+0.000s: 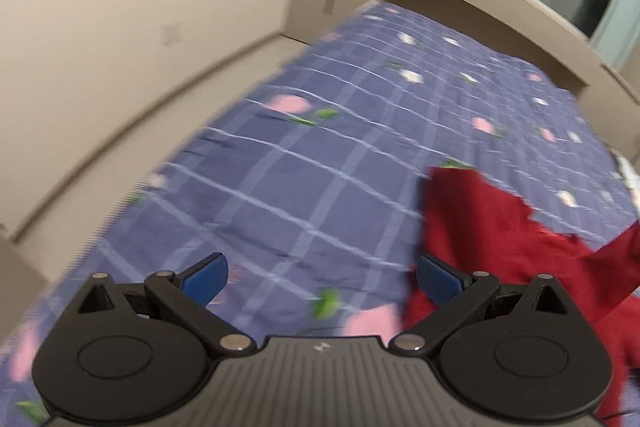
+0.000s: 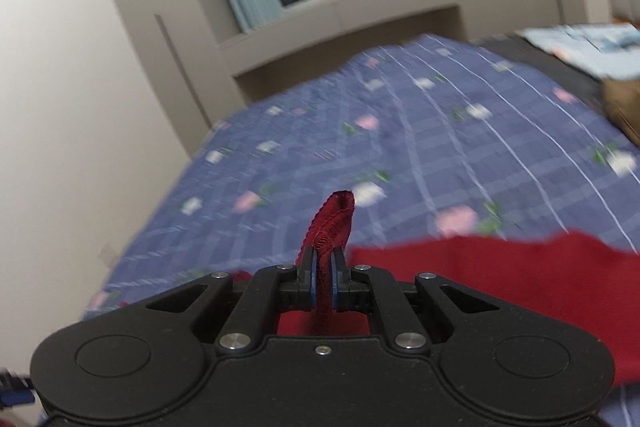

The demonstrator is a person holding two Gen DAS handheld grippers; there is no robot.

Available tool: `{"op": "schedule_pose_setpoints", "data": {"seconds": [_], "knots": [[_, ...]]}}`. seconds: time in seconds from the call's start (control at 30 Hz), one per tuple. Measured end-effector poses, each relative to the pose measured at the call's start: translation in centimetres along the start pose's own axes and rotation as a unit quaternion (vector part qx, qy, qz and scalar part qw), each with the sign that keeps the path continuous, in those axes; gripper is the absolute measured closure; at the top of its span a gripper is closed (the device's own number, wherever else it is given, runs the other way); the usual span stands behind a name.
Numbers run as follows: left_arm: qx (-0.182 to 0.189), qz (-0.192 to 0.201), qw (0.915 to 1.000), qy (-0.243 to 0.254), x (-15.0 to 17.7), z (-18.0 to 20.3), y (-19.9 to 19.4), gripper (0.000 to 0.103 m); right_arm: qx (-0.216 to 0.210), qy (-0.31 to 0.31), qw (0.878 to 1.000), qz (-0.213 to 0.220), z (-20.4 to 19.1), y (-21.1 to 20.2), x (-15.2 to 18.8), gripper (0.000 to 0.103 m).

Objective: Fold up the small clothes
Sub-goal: 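Carry the held cuff with the right gripper across the sweater body and lower it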

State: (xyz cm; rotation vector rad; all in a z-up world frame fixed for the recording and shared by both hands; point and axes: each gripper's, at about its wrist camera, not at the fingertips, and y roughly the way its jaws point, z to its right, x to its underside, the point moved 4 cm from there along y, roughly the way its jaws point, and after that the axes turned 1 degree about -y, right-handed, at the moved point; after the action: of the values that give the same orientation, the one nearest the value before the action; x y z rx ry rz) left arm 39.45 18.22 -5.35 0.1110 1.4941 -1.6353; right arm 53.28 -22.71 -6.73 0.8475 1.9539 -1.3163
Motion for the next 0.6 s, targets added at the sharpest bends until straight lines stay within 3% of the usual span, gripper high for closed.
{"op": "schedule_pose_setpoints", "data": {"seconds": [0.1,0.3,0.43,0.6], "knots": [[0.037,-0.003,0.9993,0.007,-0.6,1.7,1.3,0.001,0.006,0.013,1.0,-0.012,2.1,-0.2,1.3,0.096],[0.087,-0.001,0.9919,0.092,-2.5,5.5,4.2,0.001,0.0,0.022,1.0,-0.018,3.8,-1.3,2.5,0.095],[0.134,-0.007,0.9763,0.17,-4.4,7.7,5.7,0.001,-0.007,0.01,1.0,-0.022,3.9,-1.7,3.0,0.094],[0.146,0.003,0.9574,0.249,-5.9,9.0,6.6,0.001,-0.009,-0.002,1.0,-0.026,3.9,-1.6,3.5,0.093]]}}
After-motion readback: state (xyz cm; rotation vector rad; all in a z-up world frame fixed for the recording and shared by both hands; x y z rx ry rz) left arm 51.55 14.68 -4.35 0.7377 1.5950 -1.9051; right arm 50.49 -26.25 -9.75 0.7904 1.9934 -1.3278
